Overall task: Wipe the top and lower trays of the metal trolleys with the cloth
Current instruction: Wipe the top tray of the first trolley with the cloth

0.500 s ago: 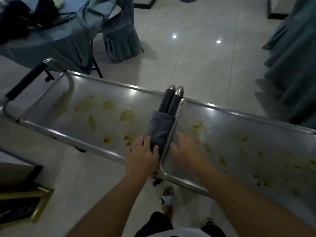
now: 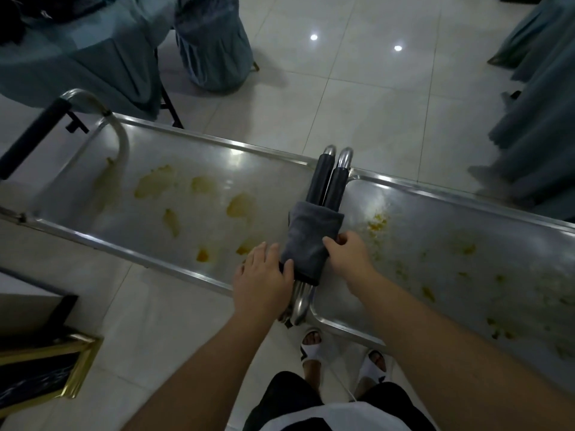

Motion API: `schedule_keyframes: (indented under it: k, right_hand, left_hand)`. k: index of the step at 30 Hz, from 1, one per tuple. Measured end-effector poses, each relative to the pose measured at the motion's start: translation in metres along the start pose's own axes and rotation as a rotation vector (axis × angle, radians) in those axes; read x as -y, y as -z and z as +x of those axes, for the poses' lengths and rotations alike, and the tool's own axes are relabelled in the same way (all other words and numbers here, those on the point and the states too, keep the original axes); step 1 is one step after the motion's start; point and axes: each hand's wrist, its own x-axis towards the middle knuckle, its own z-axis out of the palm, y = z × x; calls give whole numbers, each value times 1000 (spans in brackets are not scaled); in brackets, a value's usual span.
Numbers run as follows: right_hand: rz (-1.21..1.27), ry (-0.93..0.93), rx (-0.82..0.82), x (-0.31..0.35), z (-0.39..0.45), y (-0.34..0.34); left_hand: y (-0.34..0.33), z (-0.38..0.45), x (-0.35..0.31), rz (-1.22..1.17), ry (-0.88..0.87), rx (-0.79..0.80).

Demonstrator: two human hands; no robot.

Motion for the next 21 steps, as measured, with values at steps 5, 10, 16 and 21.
schedule_keyframes:
  k: [5, 10, 16, 21]
  right_hand:
    - [204, 96, 8, 3, -18, 6]
    - [658, 61, -12, -7, -18, 37]
    - [512, -72, 97, -12, -6, 29]
    - [508, -163, 177, -18, 6, 5]
  left_hand:
    - [7, 10, -12, -32, -57, -12]
    - [13, 20, -30, -56, -111, -34]
    - [10, 28, -48, -44, -150, 40]
    - [6, 22, -43, -16, -147, 31]
